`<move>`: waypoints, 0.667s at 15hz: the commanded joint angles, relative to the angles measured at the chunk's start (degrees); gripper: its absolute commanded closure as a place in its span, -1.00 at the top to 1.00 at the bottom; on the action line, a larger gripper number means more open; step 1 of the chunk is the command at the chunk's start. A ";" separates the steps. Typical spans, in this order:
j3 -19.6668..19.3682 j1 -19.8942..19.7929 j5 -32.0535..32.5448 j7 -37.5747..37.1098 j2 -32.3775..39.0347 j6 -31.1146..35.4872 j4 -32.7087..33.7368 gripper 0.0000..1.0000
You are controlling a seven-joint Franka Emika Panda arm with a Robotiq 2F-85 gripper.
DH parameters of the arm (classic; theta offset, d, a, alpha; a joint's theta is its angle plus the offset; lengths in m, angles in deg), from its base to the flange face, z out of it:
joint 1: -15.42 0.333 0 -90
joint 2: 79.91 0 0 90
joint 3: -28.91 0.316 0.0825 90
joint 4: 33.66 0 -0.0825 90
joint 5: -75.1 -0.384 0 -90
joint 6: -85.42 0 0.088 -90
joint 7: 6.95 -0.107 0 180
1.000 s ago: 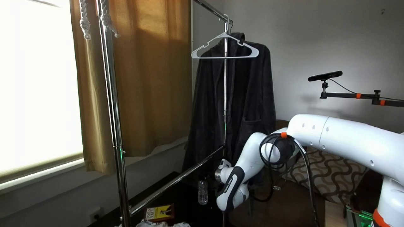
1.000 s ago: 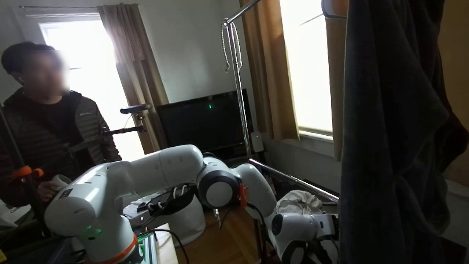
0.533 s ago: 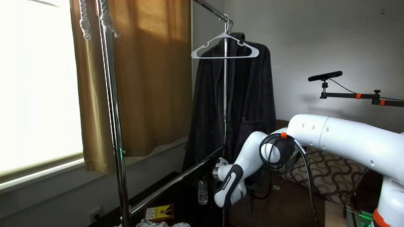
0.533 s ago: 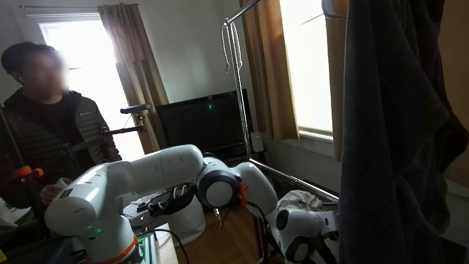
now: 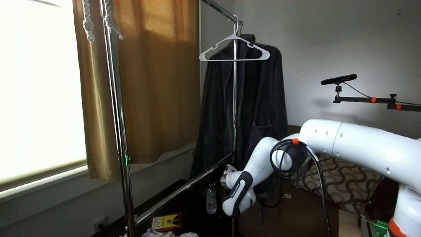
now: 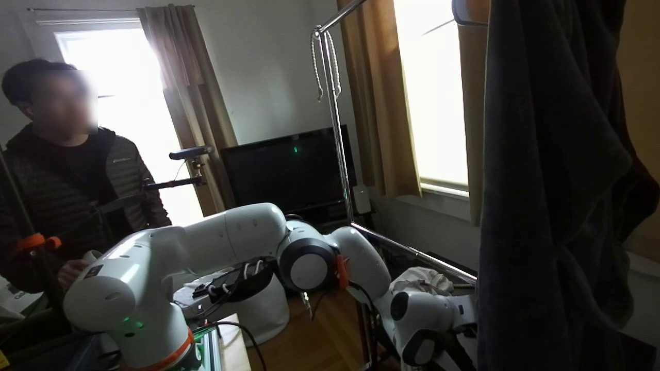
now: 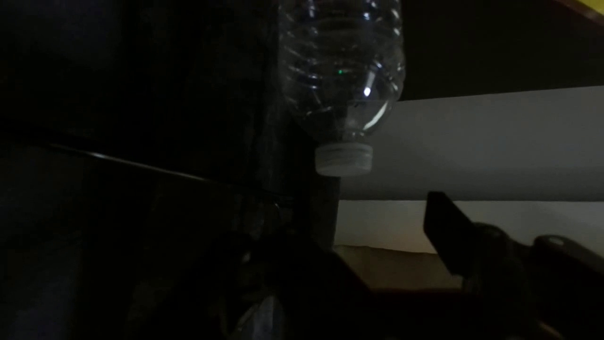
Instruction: Put the water bottle in the grey rob
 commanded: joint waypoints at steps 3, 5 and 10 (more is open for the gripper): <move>-1.24 1.09 -1.31 1.13 0.90 -1.97 1.38 -0.61; -1.30 1.10 -1.35 1.26 0.88 -1.95 1.29 -0.92; -1.08 1.01 -1.22 1.07 0.59 -0.91 0.49 -1.00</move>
